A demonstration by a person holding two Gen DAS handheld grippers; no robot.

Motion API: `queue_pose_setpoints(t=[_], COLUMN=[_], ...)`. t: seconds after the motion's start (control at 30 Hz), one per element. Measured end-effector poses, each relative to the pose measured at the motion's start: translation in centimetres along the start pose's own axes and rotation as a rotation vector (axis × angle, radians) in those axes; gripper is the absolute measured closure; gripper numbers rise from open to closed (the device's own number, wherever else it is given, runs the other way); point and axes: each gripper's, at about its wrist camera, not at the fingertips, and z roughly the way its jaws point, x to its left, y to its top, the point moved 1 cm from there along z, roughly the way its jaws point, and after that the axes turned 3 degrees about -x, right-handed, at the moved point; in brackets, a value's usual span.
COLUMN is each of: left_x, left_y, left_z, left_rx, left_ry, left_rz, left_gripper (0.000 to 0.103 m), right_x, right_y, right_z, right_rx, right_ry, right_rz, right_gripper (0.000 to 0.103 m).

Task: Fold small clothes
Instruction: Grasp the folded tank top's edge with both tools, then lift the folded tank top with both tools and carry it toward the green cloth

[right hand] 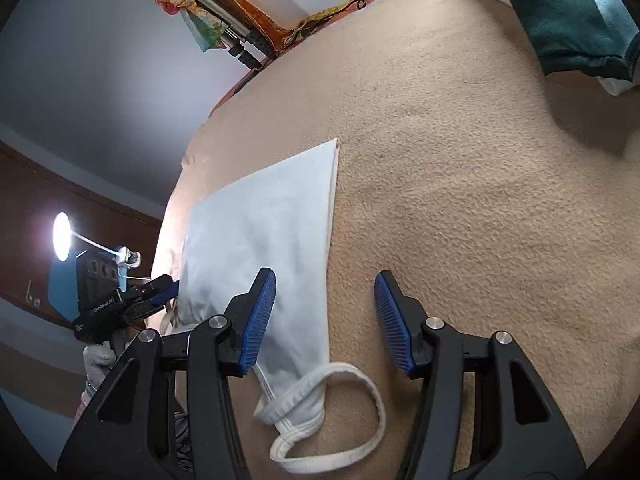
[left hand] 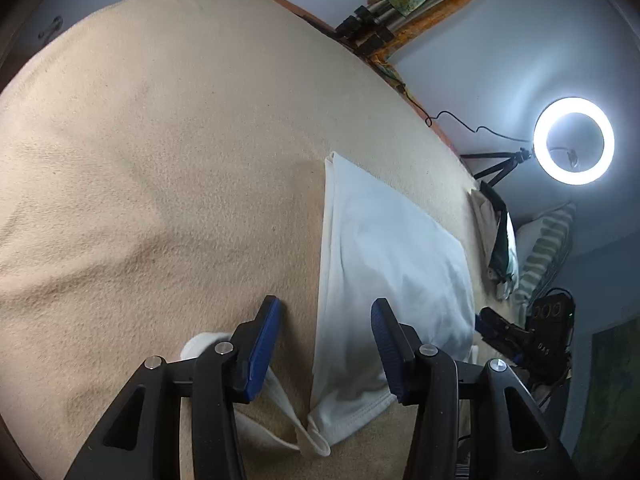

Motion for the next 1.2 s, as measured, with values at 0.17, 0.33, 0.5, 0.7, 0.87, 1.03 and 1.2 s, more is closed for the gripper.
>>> queue_pose_setpoints(t=[0.17, 0.33, 0.5, 0.7, 0.87, 1.03, 1.2], left_x=[0.3, -0.2, -1.3, -3.5, -5.4, -7.5, -9.5], left_y=[0.6, 1.1, 1.4, 1.0, 0.3, -0.4, -1.1], left_z=[0.7, 1.9, 2.7, 2.5, 1.7, 1.1, 1.0], left_rx=[0.013, 0.034, 0.012, -0.040, -0.093, -0.134, -0.151], left_ry=[-0.054, -0.070, -0.013, 0.080, 0.139, 0.140, 0.121], left_rz=[-0.045, -0.051, -0.015, 0.116, 0.230, 0.306, 0.349], left_gripper=[0.058, 0.069, 0.087, 0.097, 0.098, 0.099, 0.099], right_x=[-0.2, 0.1, 0.5, 2.5, 4.2, 5.8, 7.1], right_y=[0.1, 0.1, 0.3, 0.7, 0.8, 0.9, 1.1], right_z=[1.3, 2.3, 3.5, 3.5, 2.8, 1.8, -0.1], right_rx=[0.007, 0.007, 0.026, 0.010, -0.023, -0.064, -0.114], right_ry=[0.057, 0.083, 0.070, 0.003, -0.054, -0.081, -0.114], right_rz=[0.035, 0.053, 0.060, -0.029, -0.099, -0.167, -0.222], right_gripper=[0.055, 0.064, 0.082, 0.092, 0.093, 0.094, 0.094])
